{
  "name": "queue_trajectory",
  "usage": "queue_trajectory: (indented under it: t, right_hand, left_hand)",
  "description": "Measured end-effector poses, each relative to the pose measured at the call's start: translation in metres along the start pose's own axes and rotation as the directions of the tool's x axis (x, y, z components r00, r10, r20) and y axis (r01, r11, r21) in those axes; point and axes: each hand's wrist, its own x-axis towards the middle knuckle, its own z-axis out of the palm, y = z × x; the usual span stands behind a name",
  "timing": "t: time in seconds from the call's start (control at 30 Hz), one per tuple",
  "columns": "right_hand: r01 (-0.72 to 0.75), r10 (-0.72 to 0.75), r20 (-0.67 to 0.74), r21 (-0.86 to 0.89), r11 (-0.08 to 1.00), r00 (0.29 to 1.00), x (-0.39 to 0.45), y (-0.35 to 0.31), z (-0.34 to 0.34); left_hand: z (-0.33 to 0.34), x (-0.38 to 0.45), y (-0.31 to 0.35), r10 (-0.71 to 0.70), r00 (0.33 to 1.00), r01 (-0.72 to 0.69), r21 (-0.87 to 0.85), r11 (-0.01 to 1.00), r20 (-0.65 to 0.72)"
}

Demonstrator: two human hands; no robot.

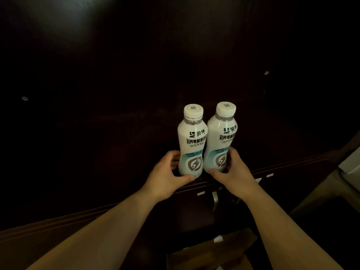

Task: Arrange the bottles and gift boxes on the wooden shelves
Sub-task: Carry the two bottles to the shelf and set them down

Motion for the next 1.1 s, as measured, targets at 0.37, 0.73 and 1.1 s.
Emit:
queue_trajectory:
  t: [0.37,0.73,1.1]
  right_hand:
    - [-0.015,0.015,0.003,-0.003,1.000,1.000,0.0019,0.0019,-0.0013]
    - [-0.011,0.011,-0.007,-0.012,1.000,1.000,0.0022,0.0059,-0.0012]
    - [-0.012,0.011,-0.024,-0.040,0.999,1.000,0.0022,0.0061,-0.0002]
  left_hand:
    - [0.0007,0.0000,-0.0010,0.015,1.000,-0.015,0.017,1.000,-0.001]
    - [0.0017,0.0021,-0.0056,0.003,1.000,-0.003,0.011,1.000,0.003]
    - [0.0021,0.0024,-0.0065,0.024,1.000,-0.024,0.013,1.000,-0.005]
